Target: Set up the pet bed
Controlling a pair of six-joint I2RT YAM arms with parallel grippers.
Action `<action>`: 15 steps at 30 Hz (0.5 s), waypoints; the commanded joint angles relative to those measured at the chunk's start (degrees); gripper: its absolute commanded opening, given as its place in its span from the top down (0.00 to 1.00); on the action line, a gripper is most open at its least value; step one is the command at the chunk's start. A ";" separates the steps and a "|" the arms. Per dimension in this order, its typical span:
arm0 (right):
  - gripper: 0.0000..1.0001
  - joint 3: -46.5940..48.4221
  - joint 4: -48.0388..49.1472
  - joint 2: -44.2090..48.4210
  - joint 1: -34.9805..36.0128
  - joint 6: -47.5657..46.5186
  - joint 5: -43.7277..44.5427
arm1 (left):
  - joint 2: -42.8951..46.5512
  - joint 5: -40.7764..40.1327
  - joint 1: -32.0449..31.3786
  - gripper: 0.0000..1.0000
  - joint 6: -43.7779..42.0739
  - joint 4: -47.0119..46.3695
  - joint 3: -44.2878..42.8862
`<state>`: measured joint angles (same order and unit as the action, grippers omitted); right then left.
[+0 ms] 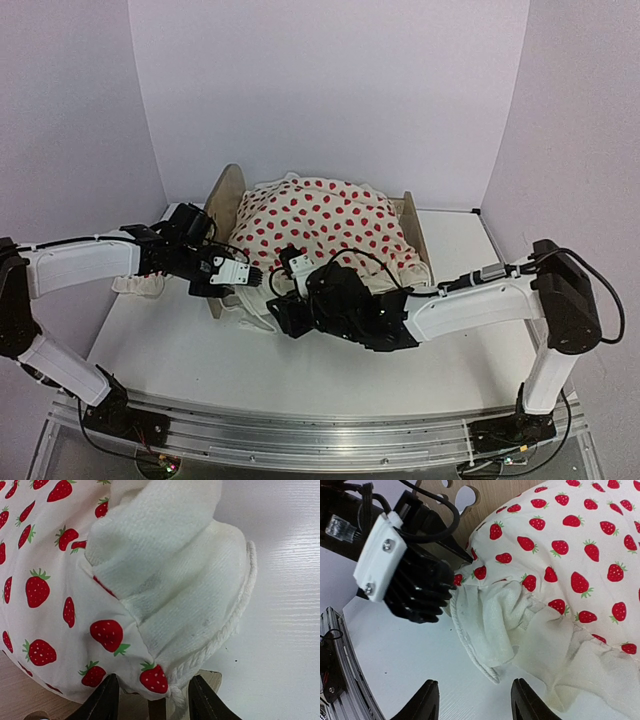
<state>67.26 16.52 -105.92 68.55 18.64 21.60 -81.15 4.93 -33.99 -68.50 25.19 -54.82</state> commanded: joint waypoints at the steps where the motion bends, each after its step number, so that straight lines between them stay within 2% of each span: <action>1: 0.51 -1.57 1.32 3.55 0.37 -1.60 1.93 | -6.54 1.38 0.95 0.51 3.49 1.88 -0.07; 4: 0.50 -2.02 1.38 4.04 0.38 -1.81 2.06 | -8.69 2.63 0.81 0.49 4.24 2.66 -1.81; 8: 0.50 -2.90 1.42 4.78 0.35 -1.72 2.14 | -7.73 11.17 0.46 0.44 10.53 8.11 -10.42; 11: 0.49 -3.79 1.50 5.25 0.36 -1.61 2.53 | -5.62 14.72 -0.16 0.41 14.22 9.16 -15.30; 13: 0.49 -4.31 1.50 5.63 0.38 -1.52 2.88 | -4.61 11.72 -2.13 0.39 15.07 8.16 -15.98; 15: 0.48 -4.89 1.50 6.03 0.37 -1.51 3.33 | -6.39 3.98 -5.24 0.38 16.85 8.65 -17.15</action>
<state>63.29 16.57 -103.71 68.55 17.41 22.98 -88.30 13.39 -34.64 -57.11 31.68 -67.54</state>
